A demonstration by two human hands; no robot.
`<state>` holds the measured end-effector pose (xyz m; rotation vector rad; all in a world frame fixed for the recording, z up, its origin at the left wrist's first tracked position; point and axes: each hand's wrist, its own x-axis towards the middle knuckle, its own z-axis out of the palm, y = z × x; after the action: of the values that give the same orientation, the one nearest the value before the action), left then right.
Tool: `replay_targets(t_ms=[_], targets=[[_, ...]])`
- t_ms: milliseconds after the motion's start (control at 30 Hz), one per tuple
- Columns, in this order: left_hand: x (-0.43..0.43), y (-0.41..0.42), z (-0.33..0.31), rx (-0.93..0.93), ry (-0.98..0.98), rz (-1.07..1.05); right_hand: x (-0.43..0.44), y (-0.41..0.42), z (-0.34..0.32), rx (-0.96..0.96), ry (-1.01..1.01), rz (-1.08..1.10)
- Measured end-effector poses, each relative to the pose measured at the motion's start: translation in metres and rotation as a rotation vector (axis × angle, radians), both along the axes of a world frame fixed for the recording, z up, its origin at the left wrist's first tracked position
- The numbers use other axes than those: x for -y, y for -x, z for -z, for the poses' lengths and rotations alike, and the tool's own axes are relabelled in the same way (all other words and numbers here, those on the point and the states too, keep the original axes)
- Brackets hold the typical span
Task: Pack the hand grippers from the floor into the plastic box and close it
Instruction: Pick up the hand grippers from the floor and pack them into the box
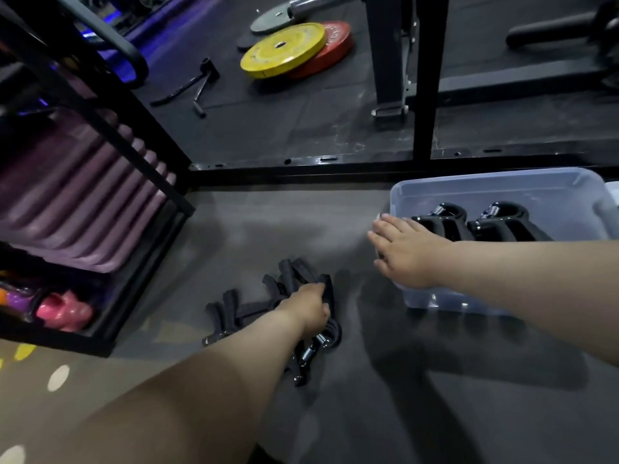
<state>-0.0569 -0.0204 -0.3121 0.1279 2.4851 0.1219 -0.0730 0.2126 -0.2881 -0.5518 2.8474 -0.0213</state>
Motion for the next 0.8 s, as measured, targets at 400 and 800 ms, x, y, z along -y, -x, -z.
replay_targets(t_ms=[400, 800], targets=[[0.021, 0.049, 0.057, -0.179, 0.074, 0.349, -0.003, -0.004, 0.026, -0.107, 0.140, 0.054], [0.006, 0.061, 0.031, -0.261, 0.351, 1.018, 0.000, -0.005, 0.021, -0.063, 0.108, 0.053]])
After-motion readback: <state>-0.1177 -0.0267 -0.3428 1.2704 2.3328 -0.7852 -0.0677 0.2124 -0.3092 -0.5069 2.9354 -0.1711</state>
